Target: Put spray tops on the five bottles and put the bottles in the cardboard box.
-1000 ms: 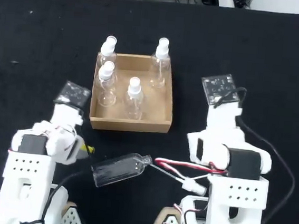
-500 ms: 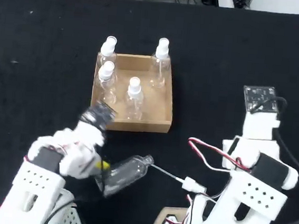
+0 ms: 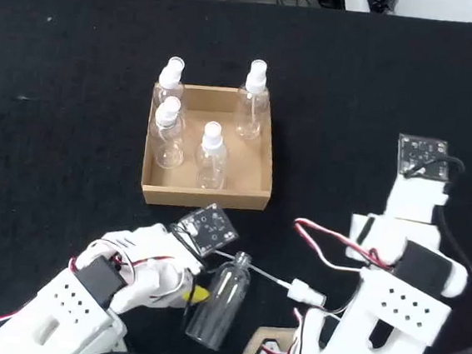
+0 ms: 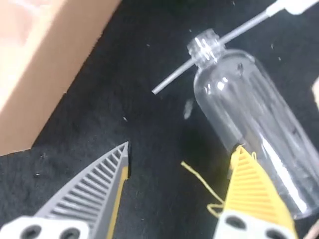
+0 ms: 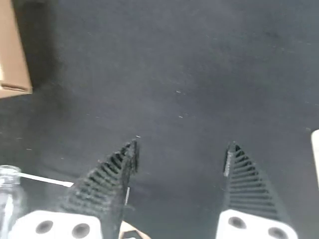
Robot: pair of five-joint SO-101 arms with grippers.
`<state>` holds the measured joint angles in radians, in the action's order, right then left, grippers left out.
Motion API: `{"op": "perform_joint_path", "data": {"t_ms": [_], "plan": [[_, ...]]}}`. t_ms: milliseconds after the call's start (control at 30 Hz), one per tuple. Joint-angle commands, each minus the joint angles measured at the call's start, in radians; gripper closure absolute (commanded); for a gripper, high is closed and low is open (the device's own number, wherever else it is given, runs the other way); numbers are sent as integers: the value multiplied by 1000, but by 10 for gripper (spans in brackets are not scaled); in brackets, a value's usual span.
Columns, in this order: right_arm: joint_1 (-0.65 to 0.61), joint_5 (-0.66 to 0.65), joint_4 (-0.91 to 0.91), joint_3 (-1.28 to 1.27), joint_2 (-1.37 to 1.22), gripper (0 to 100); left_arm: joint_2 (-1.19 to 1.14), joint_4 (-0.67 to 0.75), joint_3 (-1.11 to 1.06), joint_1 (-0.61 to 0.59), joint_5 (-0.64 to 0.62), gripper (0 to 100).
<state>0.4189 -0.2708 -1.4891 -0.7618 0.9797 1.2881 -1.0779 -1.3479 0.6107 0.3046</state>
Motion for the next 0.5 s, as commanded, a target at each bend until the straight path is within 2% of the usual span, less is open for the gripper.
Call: {"op": "perform_joint_path", "data": {"t_ms": [0,100,233,367,467], "plan": [[-110,58,-18,16,18,740,20,-14,58,-74,-23,701],[-236,69,-89,45,18,740,20,-100,160,-185,-20,701],[-482,71,-169,50,18,740,20,-222,265,-309,74,701],[-704,71,-169,47,18,740,20,-273,205,-404,193,701],[-836,71,-144,16,18,740,20,-262,177,-492,216,701]]}}
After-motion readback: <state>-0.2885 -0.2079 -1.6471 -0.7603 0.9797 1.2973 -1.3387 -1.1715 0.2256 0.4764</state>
